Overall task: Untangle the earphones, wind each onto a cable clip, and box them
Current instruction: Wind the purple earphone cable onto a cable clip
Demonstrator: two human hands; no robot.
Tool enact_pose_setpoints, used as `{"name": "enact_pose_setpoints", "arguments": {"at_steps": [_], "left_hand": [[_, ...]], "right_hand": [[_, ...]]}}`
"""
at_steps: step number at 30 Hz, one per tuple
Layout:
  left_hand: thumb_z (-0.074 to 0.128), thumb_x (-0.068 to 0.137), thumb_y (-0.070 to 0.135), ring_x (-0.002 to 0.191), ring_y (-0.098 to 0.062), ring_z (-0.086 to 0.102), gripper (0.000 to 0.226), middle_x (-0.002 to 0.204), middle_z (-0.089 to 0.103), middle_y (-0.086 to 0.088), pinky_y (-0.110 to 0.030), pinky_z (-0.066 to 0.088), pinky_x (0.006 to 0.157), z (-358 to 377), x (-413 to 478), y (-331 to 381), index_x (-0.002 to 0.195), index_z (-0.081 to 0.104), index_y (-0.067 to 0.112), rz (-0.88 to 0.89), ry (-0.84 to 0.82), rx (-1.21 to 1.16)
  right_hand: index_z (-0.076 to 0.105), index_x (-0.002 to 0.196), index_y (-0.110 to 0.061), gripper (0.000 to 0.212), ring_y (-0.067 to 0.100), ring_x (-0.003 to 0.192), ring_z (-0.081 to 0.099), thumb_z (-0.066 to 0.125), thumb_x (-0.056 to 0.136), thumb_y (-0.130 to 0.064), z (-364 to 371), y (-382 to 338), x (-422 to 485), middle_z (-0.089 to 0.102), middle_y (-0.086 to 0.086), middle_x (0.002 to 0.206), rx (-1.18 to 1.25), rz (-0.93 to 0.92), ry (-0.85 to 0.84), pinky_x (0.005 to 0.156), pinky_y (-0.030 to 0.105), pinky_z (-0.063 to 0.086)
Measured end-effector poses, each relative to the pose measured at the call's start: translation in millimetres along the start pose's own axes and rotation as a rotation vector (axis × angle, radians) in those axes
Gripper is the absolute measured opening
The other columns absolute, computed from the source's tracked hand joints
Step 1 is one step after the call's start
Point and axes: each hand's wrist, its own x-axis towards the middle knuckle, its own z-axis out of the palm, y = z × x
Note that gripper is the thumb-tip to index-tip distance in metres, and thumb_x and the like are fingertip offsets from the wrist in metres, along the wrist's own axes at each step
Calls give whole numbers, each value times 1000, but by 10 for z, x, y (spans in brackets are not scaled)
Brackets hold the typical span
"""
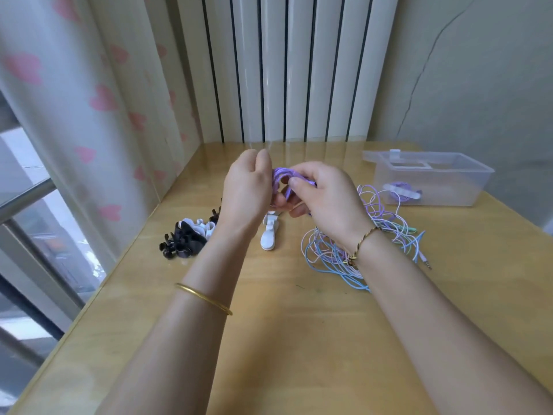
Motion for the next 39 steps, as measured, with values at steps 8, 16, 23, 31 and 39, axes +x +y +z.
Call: {"name": "enact_pose_setpoints", "arguments": {"at_steps": [8, 16, 23, 31, 39], "left_hand": [[35, 104, 24, 56, -22, 63, 34, 56, 62, -8, -41, 60, 61, -29, -3, -20, 81, 49, 3, -217, -141, -218], [51, 92, 22, 89, -31, 61, 23, 105, 59, -15, -38, 54, 78, -14, 249, -629, 106, 58, 6, -99, -142, 798], [50, 92, 17, 81, -32, 56, 26, 94, 58, -13, -35, 45, 64, 78, 249, -879, 115, 43, 7, -96, -204, 1023], [40, 88, -6, 59, -27, 64, 38, 86, 59, -15, -38, 60, 70, 7, -75, -638, 114, 43, 21, -400, -499, 655], [69, 79, 10, 96, -21, 51, 54, 116, 43, -4, -30, 47, 82, -14, -52, -624, 129, 52, 24, -140, -668, 1177]], "right_hand": [[65, 95, -3, 20, 32, 74, 59, 45, 94, -5, -22, 112, -5, 62, 11, 77, -182, -75, 81, 77, 49, 50], [62, 97, 4, 21, 38, 78, 58, 44, 96, -7, -211, 102, -14, 62, 19, 84, -349, -128, 160, 75, 45, 48], [63, 97, -4, 20, 30, 77, 56, 43, 96, -9, -253, 5, -74, 56, 9, 84, -410, -173, 145, 73, 41, 47], [64, 95, 0, 19, 34, 75, 56, 46, 94, -8, -194, -72, -193, 60, 16, 81, -373, -198, 96, 74, 43, 47], [64, 100, 0, 21, 34, 79, 58, 46, 95, -7, -265, -73, -290, 63, 17, 86, -338, -146, 80, 76, 45, 48]]}}
